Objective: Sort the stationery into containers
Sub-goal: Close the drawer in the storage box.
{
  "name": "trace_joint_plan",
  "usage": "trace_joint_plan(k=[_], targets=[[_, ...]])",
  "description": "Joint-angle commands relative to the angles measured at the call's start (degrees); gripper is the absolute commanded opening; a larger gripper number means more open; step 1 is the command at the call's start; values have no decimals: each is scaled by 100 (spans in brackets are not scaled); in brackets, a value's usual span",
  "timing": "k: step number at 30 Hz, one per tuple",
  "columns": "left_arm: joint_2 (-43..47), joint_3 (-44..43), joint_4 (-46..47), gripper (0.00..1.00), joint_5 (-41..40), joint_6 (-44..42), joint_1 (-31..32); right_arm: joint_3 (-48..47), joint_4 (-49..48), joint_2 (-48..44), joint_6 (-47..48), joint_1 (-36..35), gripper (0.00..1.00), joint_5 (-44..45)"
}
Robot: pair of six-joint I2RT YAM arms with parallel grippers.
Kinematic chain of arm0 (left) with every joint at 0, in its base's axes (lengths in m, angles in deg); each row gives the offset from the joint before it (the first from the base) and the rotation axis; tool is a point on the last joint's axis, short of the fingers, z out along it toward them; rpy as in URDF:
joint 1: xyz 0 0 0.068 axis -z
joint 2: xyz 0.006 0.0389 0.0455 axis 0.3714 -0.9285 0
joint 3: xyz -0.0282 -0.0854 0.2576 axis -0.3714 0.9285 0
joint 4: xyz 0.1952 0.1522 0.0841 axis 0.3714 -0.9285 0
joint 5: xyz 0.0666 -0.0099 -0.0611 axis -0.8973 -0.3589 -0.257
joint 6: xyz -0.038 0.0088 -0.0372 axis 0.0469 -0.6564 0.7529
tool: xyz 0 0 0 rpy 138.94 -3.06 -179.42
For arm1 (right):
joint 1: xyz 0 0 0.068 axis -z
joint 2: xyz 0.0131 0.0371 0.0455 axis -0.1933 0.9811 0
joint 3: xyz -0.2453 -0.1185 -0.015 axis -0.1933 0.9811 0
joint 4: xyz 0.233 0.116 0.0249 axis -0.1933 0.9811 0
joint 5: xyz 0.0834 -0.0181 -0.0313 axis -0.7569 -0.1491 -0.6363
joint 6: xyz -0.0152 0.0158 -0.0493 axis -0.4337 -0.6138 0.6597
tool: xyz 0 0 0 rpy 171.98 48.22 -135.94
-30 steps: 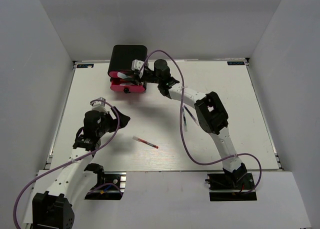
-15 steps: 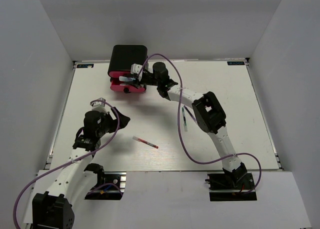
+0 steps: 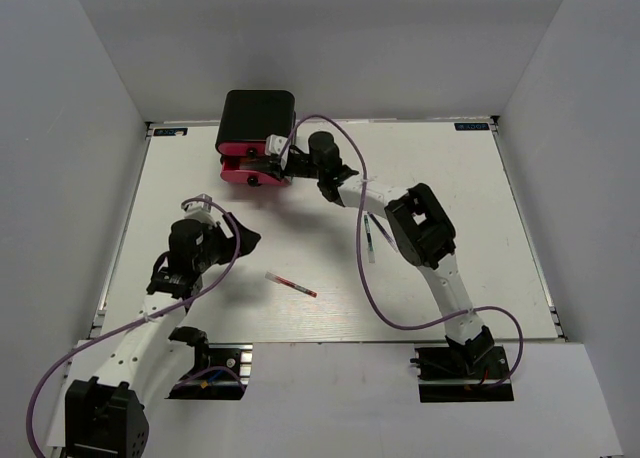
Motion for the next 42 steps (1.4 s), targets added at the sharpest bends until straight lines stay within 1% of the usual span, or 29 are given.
trace_joint_plan(k=[1,2,4,5,7,8,9,10,11,12,14,15,17,18,22,23,25,33,42], targets=[[-314,-344,356,87,-66,-89,22,466,-589,-1043,-426,72,16,37],[-654,-345,566,77,-145,-141,22,642,-580,-1446,-679,107,0,186],[-1060,-538,813,57,-207,-142,22,950,-422,-1713,-839,168,0,406],[-1506,-599,1092,35,-277,-142,-39,1169,-108,-1975,-840,221,0,477],[-1956,-784,1375,7,-391,-29,-101,1590,122,-2319,-814,318,0,547],[-2167,-854,1672,3,-392,25,-101,1706,506,-2538,-744,405,0,548],[-2578,-1038,1832,3,-453,25,-101,2055,667,-2618,-665,476,0,600],[-2791,-1153,2042,3,-453,25,-101,2163,964,-2854,-612,563,0,627],[-3020,-1293,2097,1,-523,25,-101,2251,1350,-2935,-437,669,0,618],[-3448,-1625,2097,1,-619,25,-101,2556,1493,-3057,-410,705,0,601],[-3855,-2100,2097,1,-743,25,-101,2769,1932,-3251,-322,932,0,618],[-4022,-2233,2097,3,-796,25,-101,3118,1995,-3322,-304,968,0,566],[-4462,-2532,2149,3,-875,25,-101,3367,2022,-3655,-260,1152,0,583],[-4603,-2621,2228,3,-927,86,-101,3681,2004,-3709,-260,1197,0,609],[-5236,-3156,2124,4,-928,192,-154,4027,1960,-4043,-356,1425,0,601],[-5333,-3340,2124,4,-928,192,-154,4071,1960,-4095,-374,1460,0,592],[-5526,-3404,2062,4,-928,332,-154,4176,1934,-4131,-435,1548,0,548],[-5694,-3764,2124,5,-1103,543,-154,4282,1925,-4122,-523,1786,0,372],[-5747,-3817,2466,6,-1104,711,-154,4502,1960,-4157,-444,1882,0,319]])
